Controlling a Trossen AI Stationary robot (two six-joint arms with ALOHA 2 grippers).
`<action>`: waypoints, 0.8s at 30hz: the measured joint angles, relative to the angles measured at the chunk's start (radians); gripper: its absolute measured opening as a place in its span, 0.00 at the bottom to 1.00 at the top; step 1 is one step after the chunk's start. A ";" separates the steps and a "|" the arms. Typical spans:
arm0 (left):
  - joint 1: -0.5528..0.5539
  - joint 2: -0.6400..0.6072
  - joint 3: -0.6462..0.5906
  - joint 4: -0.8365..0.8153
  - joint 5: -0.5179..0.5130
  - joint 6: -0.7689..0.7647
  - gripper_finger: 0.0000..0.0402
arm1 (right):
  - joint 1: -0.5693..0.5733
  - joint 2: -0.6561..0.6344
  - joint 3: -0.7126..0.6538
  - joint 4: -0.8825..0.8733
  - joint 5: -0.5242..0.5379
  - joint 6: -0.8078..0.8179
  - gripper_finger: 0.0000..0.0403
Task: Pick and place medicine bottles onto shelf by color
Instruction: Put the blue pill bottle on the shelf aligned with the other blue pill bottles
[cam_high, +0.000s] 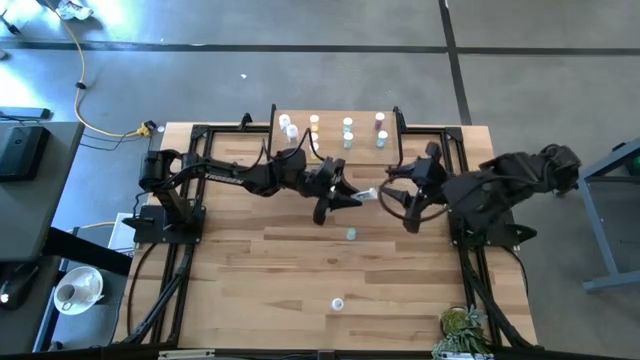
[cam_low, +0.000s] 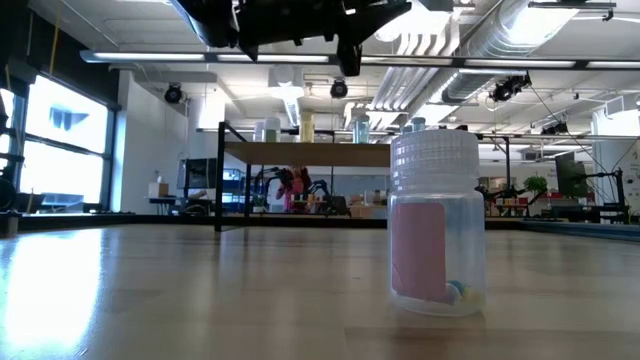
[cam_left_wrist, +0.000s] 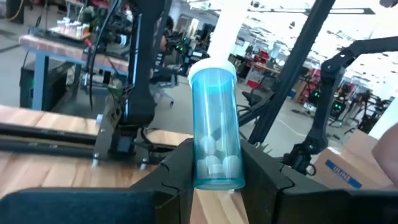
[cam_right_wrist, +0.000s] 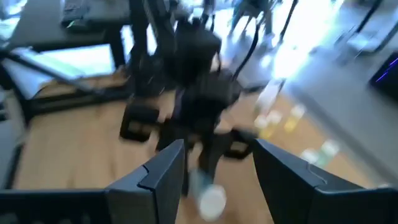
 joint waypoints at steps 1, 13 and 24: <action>-0.003 0.000 0.000 0.010 0.000 0.002 0.23 | -0.009 0.000 0.005 -0.029 -0.038 0.025 0.46; -0.064 0.000 0.000 0.063 -0.013 0.037 0.23 | -0.071 0.032 0.004 -0.108 -0.223 0.168 0.46; -0.115 0.000 0.000 0.063 -0.071 0.058 0.23 | -0.071 0.106 0.004 -0.105 -0.338 0.168 0.46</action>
